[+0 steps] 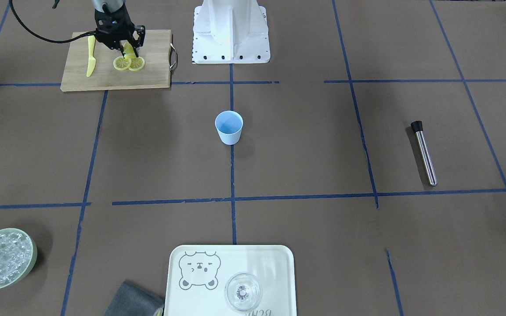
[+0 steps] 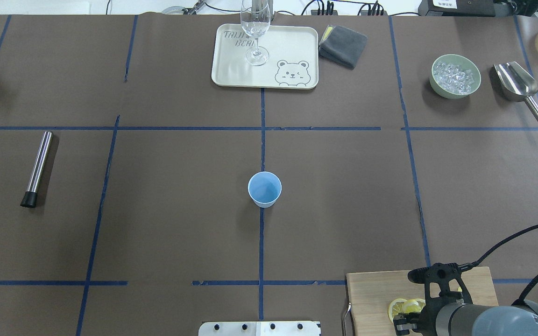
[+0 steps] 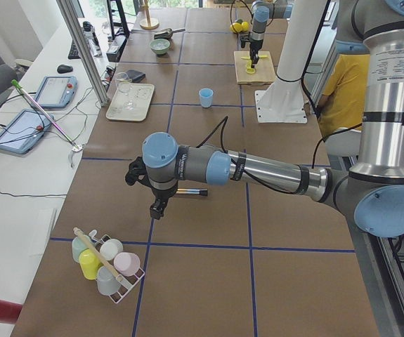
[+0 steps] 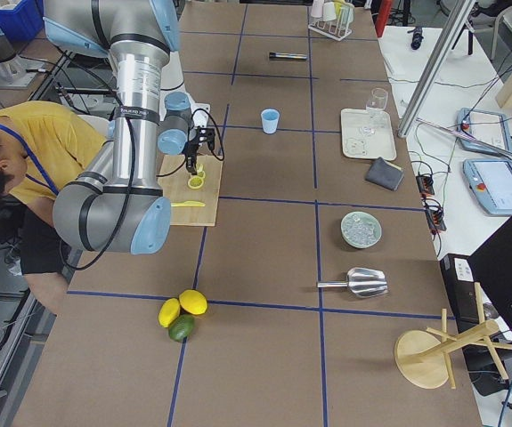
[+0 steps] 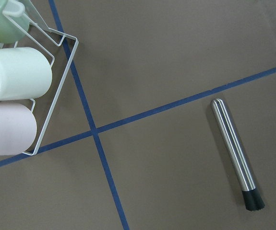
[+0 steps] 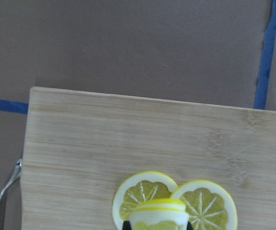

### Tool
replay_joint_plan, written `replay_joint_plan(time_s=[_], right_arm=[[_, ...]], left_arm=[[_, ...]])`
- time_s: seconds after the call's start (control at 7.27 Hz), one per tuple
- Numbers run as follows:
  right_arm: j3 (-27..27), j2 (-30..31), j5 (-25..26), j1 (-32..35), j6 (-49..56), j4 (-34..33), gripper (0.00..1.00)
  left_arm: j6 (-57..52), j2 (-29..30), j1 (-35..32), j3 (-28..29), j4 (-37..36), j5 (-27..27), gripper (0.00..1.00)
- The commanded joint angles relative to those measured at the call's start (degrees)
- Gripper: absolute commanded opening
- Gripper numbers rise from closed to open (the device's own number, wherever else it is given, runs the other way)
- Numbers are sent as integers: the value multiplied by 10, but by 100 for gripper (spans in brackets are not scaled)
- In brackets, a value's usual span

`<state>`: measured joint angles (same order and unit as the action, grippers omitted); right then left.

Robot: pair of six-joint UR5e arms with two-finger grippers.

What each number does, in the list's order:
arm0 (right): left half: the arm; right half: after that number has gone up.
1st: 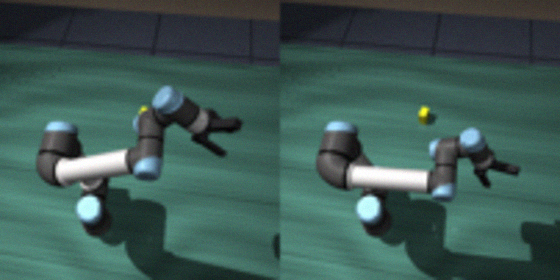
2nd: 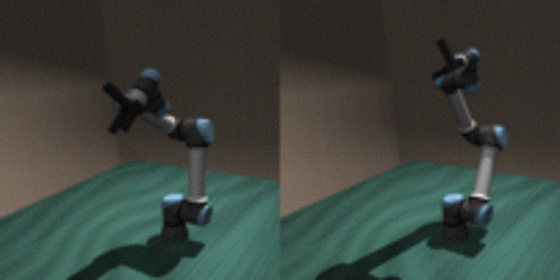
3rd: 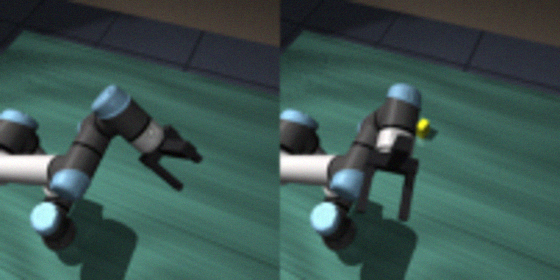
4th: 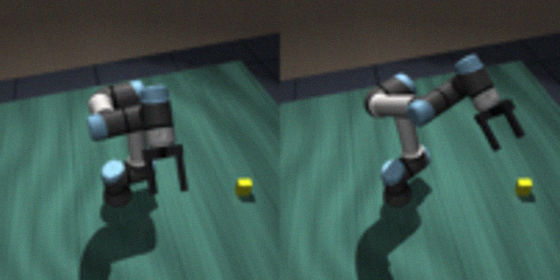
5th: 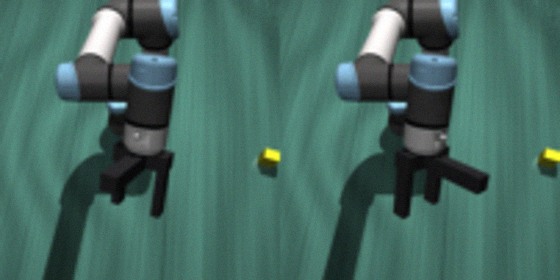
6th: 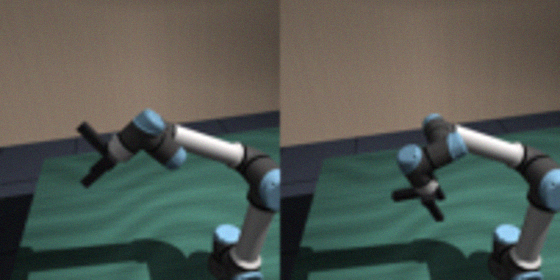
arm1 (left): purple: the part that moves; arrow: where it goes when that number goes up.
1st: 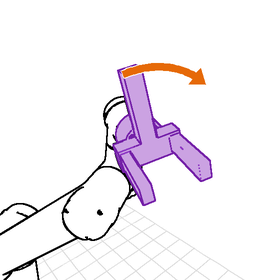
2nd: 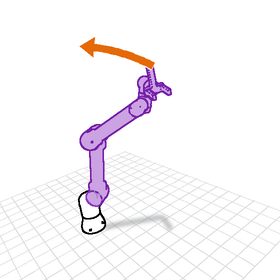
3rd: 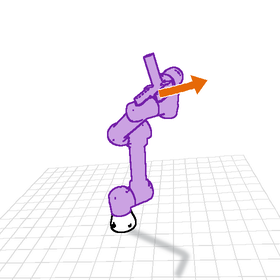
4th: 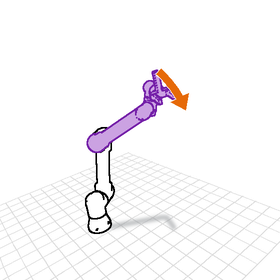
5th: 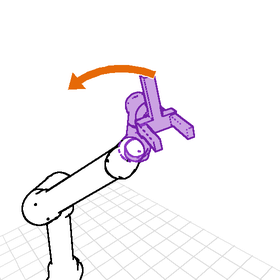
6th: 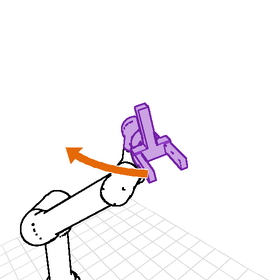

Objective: Squeeze lemon into cup
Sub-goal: 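Lower the right gripper and grasp one lemon slice, then carry the lemon slice with the right gripper over the blue cup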

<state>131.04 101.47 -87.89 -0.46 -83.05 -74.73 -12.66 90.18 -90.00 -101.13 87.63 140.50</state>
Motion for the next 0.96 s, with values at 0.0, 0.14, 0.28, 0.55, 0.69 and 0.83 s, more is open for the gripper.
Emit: replay_joint_plan(time_s=[0.0,0.14,0.28,0.55,0.69,0.83], right_arm=[[25,-6,0,21,0,0,39],[26,-30,0,39,0,0,40],[21,-66,1,57,0,-2,41],[6,-134,-30,139,0,-11,41],[-29,-226,-73,193,1,-71,42],[-87,-336,-98,231,1,-138,47]], left_arm=[[0,0,0,0,0,0,100],[0,0,-1,1,0,0,100],[0,-3,0,1,0,0,100],[0,-4,-1,0,0,0,100],[0,-4,-1,1,0,0,100],[0,-4,0,1,0,0,100]])
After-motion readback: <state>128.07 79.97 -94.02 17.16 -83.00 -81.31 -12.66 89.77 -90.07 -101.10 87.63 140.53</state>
